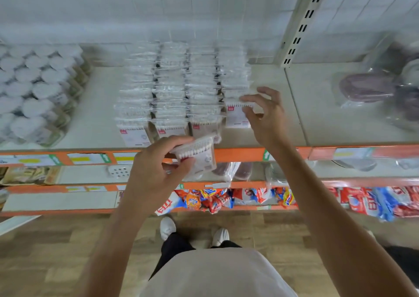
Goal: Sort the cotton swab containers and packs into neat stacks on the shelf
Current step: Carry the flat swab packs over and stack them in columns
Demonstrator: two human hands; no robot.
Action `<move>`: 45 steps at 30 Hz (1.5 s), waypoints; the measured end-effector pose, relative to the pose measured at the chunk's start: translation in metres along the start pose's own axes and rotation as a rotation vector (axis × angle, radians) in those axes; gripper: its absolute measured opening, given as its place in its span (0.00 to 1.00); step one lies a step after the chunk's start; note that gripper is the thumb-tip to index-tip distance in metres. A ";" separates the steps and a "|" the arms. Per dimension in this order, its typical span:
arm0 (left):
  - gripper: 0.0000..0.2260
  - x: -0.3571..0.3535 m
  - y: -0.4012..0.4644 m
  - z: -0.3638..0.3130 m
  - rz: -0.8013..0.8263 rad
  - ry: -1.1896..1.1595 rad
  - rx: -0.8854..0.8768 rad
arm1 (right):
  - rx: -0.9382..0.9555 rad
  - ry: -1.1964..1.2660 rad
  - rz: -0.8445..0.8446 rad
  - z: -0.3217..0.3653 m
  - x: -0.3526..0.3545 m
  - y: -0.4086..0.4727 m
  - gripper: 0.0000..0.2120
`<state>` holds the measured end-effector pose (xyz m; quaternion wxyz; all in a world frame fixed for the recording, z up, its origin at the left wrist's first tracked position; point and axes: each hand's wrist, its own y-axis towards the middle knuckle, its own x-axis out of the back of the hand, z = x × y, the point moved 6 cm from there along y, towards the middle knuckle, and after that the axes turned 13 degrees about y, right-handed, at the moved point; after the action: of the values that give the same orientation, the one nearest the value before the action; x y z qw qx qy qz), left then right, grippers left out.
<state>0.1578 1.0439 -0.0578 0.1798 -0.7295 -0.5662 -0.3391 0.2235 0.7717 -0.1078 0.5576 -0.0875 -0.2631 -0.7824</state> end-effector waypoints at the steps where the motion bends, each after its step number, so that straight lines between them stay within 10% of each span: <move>1: 0.15 -0.003 0.000 -0.002 0.005 -0.006 -0.001 | -0.002 -0.010 0.005 -0.001 0.000 0.001 0.11; 9: 0.15 -0.011 0.028 -0.036 0.026 0.042 -0.129 | 0.015 0.130 -0.043 0.057 0.039 -0.003 0.16; 13: 0.14 -0.010 0.044 -0.053 0.008 0.056 -0.188 | 0.062 0.129 0.247 0.105 0.048 -0.046 0.17; 45: 0.18 -0.002 0.065 -0.029 0.004 0.200 -0.160 | -0.025 -0.009 0.124 0.007 0.013 -0.003 0.10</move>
<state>0.2109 1.0044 -0.0307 0.1773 -0.7051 -0.5151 -0.4539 0.2152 0.7654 -0.0968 0.6024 -0.1143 -0.2501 -0.7493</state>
